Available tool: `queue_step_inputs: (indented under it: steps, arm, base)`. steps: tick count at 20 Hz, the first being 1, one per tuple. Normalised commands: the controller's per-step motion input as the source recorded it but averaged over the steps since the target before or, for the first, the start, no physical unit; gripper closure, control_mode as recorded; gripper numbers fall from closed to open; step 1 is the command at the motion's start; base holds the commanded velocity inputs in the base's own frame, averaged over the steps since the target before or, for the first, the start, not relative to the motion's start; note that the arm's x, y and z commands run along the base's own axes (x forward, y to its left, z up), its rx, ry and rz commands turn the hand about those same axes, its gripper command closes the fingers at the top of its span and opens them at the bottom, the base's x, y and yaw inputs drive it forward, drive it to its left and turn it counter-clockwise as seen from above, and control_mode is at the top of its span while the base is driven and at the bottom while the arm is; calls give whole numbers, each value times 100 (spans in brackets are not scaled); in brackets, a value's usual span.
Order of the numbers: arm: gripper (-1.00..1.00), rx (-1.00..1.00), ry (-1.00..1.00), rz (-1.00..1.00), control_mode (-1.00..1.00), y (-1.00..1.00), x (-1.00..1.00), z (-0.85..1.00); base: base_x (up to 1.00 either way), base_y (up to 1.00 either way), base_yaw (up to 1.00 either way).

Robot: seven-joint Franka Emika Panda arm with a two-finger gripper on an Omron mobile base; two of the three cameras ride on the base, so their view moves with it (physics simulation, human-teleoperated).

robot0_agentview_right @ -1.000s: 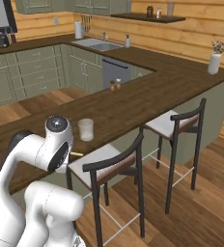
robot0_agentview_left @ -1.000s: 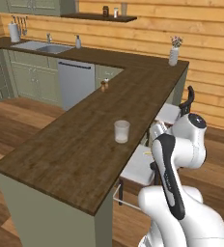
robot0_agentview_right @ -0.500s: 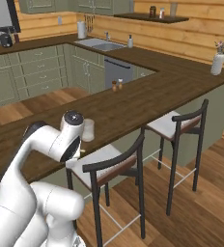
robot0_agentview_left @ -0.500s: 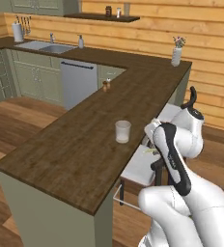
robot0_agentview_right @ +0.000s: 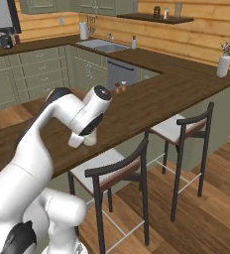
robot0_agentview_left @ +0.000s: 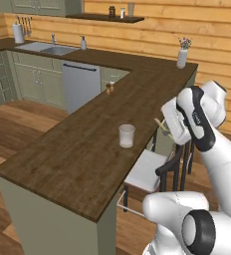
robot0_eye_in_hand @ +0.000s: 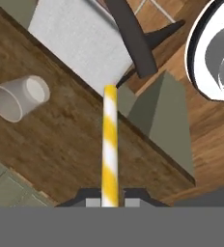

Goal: Take a straw from the drawer in front and place it inside the glass cup on the dining counter.

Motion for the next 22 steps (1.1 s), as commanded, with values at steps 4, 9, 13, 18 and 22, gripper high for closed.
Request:
queue_step_inputs:
  steps: [4,9,13,18,22]
  arm:
    - [100,25,13,-12,-100,0,23,-16]
    - [100,30,-19,13,-100,1,35,-34]
    - [100,31,-17,23,-100,0,21,6]
    - [100,2,6,7,-100,27,17,36]
    - [100,-10,17,1,-100,81,11,47]
  base:
    - [0,0,0]
    - [0,0,0]
    - [0,0,0]
    - [0,0,0]
    - [0,0,0]
